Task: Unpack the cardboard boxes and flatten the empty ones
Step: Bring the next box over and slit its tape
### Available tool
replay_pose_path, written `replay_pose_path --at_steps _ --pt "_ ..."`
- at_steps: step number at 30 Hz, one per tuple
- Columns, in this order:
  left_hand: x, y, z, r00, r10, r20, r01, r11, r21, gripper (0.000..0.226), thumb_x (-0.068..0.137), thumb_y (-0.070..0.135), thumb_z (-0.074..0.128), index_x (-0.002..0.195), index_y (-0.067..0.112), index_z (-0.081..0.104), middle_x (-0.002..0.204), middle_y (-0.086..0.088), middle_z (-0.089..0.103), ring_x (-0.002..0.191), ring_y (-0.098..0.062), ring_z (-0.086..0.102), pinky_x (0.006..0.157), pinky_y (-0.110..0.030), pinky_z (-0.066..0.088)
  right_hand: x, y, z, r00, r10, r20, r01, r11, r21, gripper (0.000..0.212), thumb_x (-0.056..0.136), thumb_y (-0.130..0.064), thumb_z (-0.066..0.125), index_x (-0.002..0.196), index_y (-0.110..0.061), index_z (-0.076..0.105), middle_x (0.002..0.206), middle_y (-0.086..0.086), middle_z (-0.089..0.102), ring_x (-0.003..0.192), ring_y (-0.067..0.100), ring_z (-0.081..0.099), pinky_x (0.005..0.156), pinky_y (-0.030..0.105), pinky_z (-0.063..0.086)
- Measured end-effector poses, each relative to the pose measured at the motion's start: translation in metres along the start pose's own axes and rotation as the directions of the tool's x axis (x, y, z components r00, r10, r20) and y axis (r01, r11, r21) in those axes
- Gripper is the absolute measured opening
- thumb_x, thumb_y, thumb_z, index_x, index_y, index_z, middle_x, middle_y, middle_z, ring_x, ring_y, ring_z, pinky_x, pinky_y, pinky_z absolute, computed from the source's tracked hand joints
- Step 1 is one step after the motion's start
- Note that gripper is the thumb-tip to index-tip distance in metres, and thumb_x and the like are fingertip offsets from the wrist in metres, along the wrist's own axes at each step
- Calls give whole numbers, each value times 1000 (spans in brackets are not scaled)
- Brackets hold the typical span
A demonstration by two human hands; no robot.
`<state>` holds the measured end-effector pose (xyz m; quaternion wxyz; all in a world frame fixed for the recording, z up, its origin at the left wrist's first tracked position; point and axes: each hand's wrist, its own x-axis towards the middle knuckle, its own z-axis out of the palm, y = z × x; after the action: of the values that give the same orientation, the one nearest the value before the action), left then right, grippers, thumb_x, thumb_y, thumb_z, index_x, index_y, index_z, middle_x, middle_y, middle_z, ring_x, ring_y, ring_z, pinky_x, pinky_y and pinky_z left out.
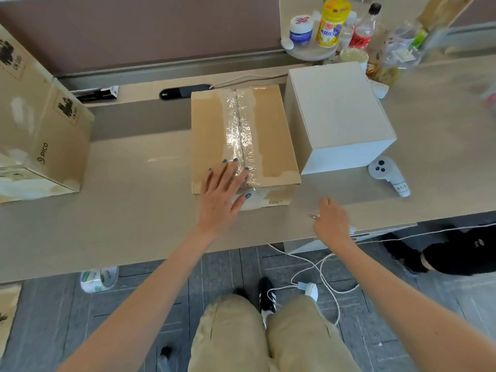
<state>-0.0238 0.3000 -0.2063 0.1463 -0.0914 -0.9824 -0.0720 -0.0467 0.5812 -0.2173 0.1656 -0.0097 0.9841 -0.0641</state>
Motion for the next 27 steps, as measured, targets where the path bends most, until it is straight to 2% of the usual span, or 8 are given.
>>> replay_pose_path --at_steps 4,9,13,17,21,25,27 --pt "-1 0 2 1000 5 -28 -4 1000 19 51 101 41 45 149 25 43 159 -1 33 148 -25 28 117 -50 24 -5 9 14 999 43 12 -39 972 -230 36 92 -13 53 126 -9 43 124 6 49 109 19 52 83 27 43" --pt "0 -1 5 996 12 -84 -7 998 55 48 102 44 45 146 25 49 155 -2 41 145 -26 35 115 -50 28 -3 13 30 999 -34 -7 30 950 -309 32 89 -4 54 120 -10 47 120 5 52 107 19 52 78 26 41" --pt "2 1 8 994 2 -105 5 998 69 46 102 43 46 145 27 50 154 -1 43 143 -26 38 114 -50 29 -1 11 39 994 -104 -15 97 967 -237 28 89 -2 54 116 -7 48 117 8 53 104 22 53 77 28 42" --pt "8 1 9 997 -32 -75 36 998 50 45 101 42 46 144 29 49 156 0 40 145 -26 34 116 -48 24 2 -2 39 983 -180 -49 179 984 -9 20 92 -4 55 112 -3 50 112 11 54 99 25 55 68 29 40" --pt "23 -2 8 999 -46 -22 47 998 32 47 100 45 43 143 28 49 155 -1 41 144 -26 35 114 -48 25 0 -21 28 935 -342 -91 350 932 97 22 100 -17 46 113 -1 52 111 8 51 95 20 52 70 26 42" --pt "24 -13 -4 998 31 46 -29 998 -53 51 98 45 43 146 26 45 156 -2 40 145 -25 33 114 -46 22 -10 -43 12 903 -387 -188 425 868 256 13 94 -10 53 105 -3 53 105 6 52 84 16 46 66 21 29" --pt "22 -23 -11 997 33 76 -25 994 -102 50 99 42 42 147 26 43 156 0 40 146 -22 31 117 -46 22 -14 -54 7 875 -423 -236 479 832 281 8 93 -9 56 98 -4 54 98 3 52 80 15 46 65 21 29"
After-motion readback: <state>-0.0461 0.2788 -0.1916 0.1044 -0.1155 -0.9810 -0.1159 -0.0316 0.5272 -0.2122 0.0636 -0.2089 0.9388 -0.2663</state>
